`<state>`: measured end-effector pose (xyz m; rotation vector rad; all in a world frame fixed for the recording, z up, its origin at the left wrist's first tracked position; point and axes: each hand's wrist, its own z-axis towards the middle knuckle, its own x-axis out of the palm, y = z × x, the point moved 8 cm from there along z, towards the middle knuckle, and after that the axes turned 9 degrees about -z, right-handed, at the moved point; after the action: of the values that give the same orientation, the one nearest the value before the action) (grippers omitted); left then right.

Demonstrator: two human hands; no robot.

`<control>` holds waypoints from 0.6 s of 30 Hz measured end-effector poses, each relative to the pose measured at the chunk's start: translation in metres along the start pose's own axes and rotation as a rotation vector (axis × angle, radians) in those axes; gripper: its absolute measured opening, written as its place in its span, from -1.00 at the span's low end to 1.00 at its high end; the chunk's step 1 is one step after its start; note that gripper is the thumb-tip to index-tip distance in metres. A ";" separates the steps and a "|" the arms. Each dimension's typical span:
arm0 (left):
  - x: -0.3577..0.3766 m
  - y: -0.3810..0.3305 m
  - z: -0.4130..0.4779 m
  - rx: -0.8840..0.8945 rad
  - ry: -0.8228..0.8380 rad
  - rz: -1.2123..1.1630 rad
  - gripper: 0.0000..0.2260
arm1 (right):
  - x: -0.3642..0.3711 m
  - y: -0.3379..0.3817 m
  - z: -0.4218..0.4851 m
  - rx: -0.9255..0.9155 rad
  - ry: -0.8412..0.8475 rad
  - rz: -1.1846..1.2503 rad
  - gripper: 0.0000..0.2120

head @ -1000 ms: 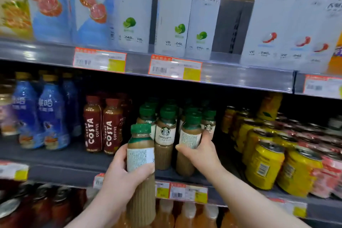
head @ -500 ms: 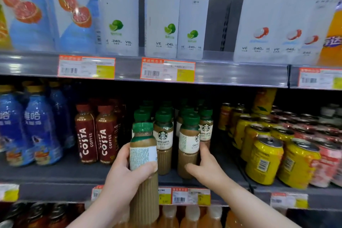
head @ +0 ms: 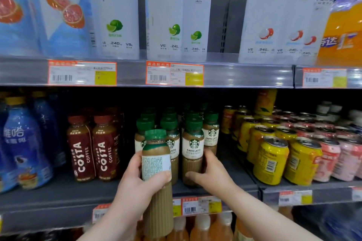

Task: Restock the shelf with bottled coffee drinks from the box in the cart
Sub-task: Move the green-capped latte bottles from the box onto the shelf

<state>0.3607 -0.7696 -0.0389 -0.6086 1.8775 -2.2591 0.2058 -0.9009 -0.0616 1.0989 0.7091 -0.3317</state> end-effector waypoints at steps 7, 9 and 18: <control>0.025 0.001 0.004 0.019 0.108 0.023 -0.42 | -0.031 0.009 -0.014 -0.025 -0.133 -0.069 -0.43; 0.038 0.001 0.005 0.027 0.139 0.020 -0.36 | -0.045 0.019 -0.022 -0.096 -0.096 0.007 -0.60; 0.101 -0.013 0.010 0.129 0.239 0.073 -0.38 | -0.061 0.020 -0.045 -0.121 0.339 0.409 -0.27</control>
<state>0.2748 -0.8124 -0.0027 -0.2566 1.7985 -2.4743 0.1566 -0.8577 -0.0187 1.1665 0.7692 0.2499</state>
